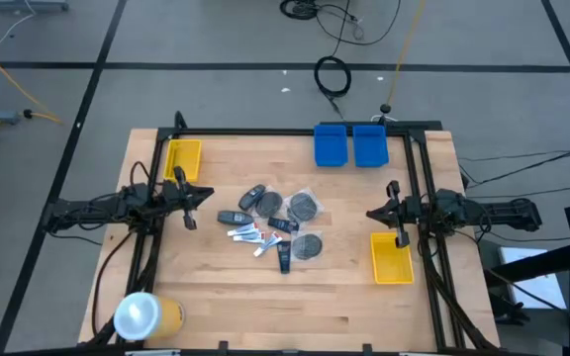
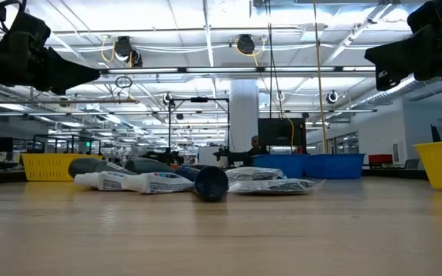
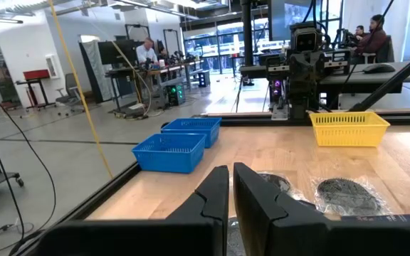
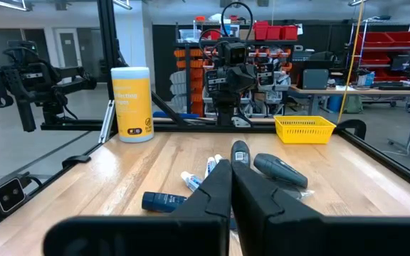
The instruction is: Pick & Place Travel size toiletries
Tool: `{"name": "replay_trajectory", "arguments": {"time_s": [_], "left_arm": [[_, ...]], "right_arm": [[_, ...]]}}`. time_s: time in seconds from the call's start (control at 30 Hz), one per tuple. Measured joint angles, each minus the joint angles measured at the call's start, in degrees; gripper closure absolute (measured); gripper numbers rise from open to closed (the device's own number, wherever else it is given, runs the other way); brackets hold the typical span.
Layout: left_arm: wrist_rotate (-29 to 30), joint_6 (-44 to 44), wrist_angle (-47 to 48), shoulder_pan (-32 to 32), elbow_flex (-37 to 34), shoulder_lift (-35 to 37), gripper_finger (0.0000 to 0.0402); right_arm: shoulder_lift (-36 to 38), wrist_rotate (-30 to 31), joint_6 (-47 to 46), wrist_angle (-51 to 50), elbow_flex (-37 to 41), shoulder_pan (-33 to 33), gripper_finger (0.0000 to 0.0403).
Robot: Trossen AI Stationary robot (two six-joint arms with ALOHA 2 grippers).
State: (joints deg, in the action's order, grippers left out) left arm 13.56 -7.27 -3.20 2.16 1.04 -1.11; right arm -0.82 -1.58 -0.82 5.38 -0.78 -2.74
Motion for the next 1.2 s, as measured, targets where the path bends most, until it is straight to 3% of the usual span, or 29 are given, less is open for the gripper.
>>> {"name": "replay_trajectory", "arguments": {"time_s": [1.2], "left_arm": [[0.0,0.0,0.0,0.0,0.0,0.0,0.0376]], "right_arm": [[0.0,0.0,2.4,1.3,0.0,0.0,0.0403]]}}
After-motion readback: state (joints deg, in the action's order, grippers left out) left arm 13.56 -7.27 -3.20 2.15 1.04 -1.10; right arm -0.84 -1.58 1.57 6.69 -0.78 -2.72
